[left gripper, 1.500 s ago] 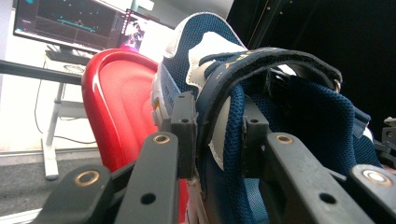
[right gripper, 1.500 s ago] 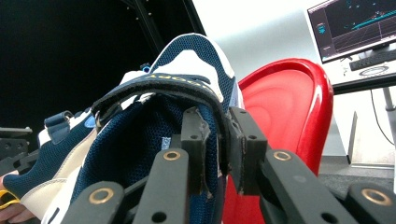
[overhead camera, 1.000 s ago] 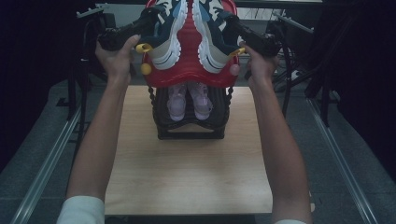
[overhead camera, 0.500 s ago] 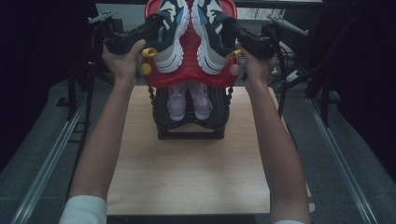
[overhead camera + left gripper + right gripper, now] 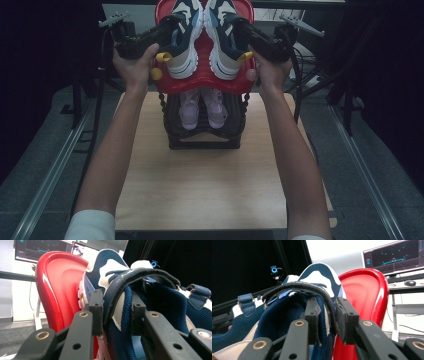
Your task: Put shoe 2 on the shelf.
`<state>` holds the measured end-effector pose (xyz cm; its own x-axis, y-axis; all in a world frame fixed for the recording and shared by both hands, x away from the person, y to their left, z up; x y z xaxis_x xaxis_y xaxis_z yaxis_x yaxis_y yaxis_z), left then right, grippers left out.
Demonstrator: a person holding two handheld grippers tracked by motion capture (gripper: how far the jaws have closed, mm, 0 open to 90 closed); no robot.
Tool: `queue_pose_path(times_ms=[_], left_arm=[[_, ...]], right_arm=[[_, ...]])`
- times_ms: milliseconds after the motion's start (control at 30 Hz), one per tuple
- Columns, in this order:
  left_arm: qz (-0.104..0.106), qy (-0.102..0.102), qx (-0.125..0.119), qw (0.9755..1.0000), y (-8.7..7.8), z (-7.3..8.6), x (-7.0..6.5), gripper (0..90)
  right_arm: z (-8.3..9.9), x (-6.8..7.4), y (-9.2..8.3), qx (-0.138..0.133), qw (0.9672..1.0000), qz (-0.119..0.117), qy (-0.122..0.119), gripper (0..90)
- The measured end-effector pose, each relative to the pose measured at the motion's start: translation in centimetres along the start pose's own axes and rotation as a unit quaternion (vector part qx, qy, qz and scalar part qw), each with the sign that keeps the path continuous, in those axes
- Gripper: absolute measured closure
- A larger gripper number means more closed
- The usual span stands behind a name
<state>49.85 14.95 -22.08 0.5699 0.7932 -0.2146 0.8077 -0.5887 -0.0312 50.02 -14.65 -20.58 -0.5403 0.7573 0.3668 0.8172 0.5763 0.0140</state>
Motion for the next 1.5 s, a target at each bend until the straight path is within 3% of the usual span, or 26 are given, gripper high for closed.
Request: queue_pose_path(times_ms=[167, 400, 567, 867, 1033, 1500], left_arm=[[-0.004, 0.004, -0.003, 1.0000, 0.1, 0.1, -0.2, 69.1], [0.002, 0.009, -0.005, 0.9999, 0.2, 0.2, -0.5, 65.3], [0.020, 0.004, 0.000, 0.9998, 0.6, 0.4, -0.8, 53.9], [0.028, -0.011, -0.001, 0.9996, 0.5, 0.2, -0.4, 40.0], [0.031, -0.011, -0.003, 0.9995, 0.2, 0.0, -0.3, 38.0], [0.052, -0.024, -0.007, 0.9983, -0.7, -0.1, -0.4, 36.5]], right_arm=[[0.1, 0.6, 0.5, 0.006, 0.9999, 0.000, -0.010, 70.1], [0.2, 0.4, 0.6, 0.012, 0.9999, -0.005, -0.003, 65.1], [0.6, 0.3, 0.9, 0.023, 0.9995, -0.019, 0.010, 59.4], [0.8, 0.3, 1.1, 0.036, 0.9986, -0.038, 0.005, 48.5], [0.7, 0.4, 1.0, 0.033, 0.9976, -0.060, 0.015, 44.1], [0.2, 0.1, -0.4, 0.019, 0.9961, -0.082, 0.028, 44.0]])
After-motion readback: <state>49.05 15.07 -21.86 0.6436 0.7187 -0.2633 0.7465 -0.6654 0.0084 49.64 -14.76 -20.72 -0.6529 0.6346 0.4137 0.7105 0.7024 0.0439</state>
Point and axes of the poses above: each handheld gripper's, and its own axes: y roughly forward along the jaws, z roughly out of its underside, x roughly to its left, the point moved 5 cm from there along y, roughly forward along the jaws, and after that the axes turned 6 degrees about y, right-handed, at the moved point
